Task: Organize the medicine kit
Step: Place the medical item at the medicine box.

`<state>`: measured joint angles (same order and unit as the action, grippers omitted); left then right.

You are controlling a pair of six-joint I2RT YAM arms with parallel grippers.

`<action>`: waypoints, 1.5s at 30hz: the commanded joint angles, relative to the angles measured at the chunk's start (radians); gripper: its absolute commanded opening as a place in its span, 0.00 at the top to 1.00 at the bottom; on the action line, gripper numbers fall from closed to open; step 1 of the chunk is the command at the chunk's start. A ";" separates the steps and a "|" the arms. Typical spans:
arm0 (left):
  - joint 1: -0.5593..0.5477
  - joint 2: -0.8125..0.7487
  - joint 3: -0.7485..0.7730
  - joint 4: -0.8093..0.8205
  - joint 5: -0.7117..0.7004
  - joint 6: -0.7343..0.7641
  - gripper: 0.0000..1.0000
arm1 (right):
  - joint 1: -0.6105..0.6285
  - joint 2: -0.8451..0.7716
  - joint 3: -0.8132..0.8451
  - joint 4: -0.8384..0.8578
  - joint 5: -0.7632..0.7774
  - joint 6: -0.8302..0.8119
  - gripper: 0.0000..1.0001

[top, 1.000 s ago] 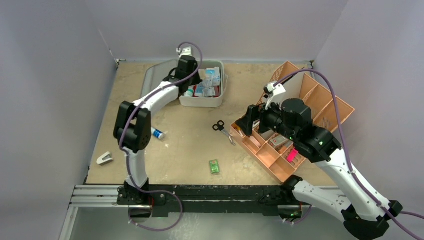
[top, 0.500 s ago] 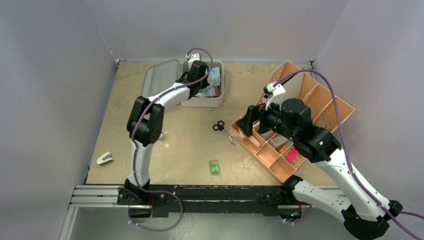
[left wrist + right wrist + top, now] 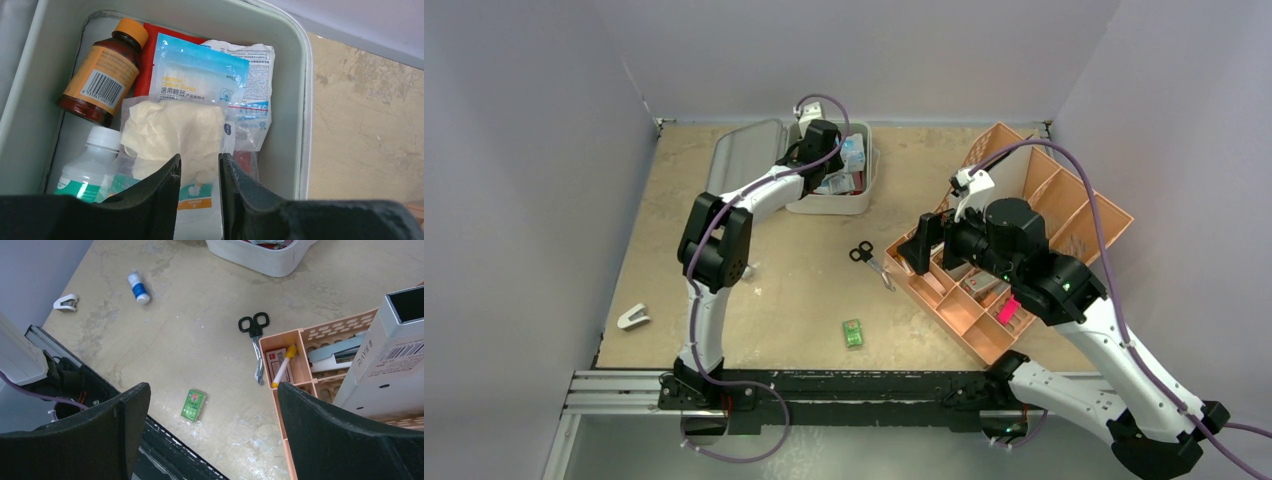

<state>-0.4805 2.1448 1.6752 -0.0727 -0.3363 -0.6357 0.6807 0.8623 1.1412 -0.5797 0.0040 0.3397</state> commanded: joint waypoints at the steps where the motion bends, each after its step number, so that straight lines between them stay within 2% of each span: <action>1: -0.007 -0.031 -0.009 -0.015 0.007 0.013 0.70 | 0.005 -0.026 0.024 0.002 -0.021 0.001 0.01; 6: -0.013 -0.050 -0.074 -0.006 0.075 0.018 0.81 | 0.005 -0.031 0.013 0.008 -0.023 0.006 0.01; 17: -0.019 -0.074 -0.138 -0.007 0.092 0.016 0.84 | 0.006 -0.030 0.013 0.005 -0.027 0.015 0.01; 24: -0.020 -0.136 -0.101 -0.042 0.129 0.065 0.79 | 0.006 -0.017 0.008 0.010 -0.030 0.018 0.01; 30: -0.021 -0.240 -0.093 -0.162 0.176 0.119 0.73 | 0.005 -0.007 0.017 -0.028 0.007 -0.026 0.01; 32: -0.020 -0.291 -0.119 -0.194 0.174 0.139 0.71 | 0.006 -0.005 0.037 -0.073 0.026 -0.044 0.01; 39: -0.019 -0.488 -0.241 -0.340 0.154 0.217 0.65 | 0.006 -0.022 0.020 -0.022 0.077 -0.040 0.01; 42: -0.016 -0.579 -0.332 -0.407 0.118 0.236 0.57 | 0.005 -0.016 0.012 -0.010 0.040 -0.032 0.01; 45: -0.001 -0.665 -0.402 -0.490 0.040 0.154 0.47 | 0.006 -0.019 -0.001 0.006 0.022 -0.017 0.01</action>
<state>-0.4938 1.5723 1.3521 -0.4171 -0.2062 -0.4450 0.6807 0.8509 1.1419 -0.6212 0.0498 0.3138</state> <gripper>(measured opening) 0.478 0.987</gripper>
